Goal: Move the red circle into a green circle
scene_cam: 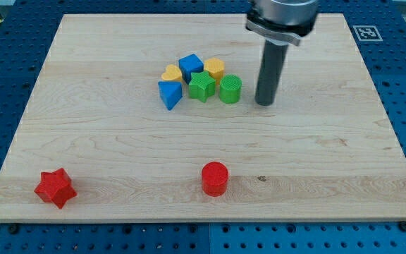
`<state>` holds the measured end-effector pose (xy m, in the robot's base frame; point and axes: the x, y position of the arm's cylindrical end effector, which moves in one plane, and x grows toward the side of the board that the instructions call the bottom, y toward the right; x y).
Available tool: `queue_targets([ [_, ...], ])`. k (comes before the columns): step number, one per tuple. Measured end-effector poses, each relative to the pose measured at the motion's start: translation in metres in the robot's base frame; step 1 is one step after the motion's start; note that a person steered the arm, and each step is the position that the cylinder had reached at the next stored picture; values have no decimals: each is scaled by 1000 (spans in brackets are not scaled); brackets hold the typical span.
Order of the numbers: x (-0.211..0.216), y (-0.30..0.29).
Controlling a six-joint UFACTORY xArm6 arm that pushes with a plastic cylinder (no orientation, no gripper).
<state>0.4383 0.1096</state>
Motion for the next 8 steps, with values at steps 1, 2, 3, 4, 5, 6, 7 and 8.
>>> queue_targets([
  [1, 41, 31],
  [2, 94, 24],
  [3, 140, 3],
  [4, 179, -30],
  [5, 175, -63],
  [6, 153, -109],
  [7, 153, -113],
  [8, 154, -118],
])
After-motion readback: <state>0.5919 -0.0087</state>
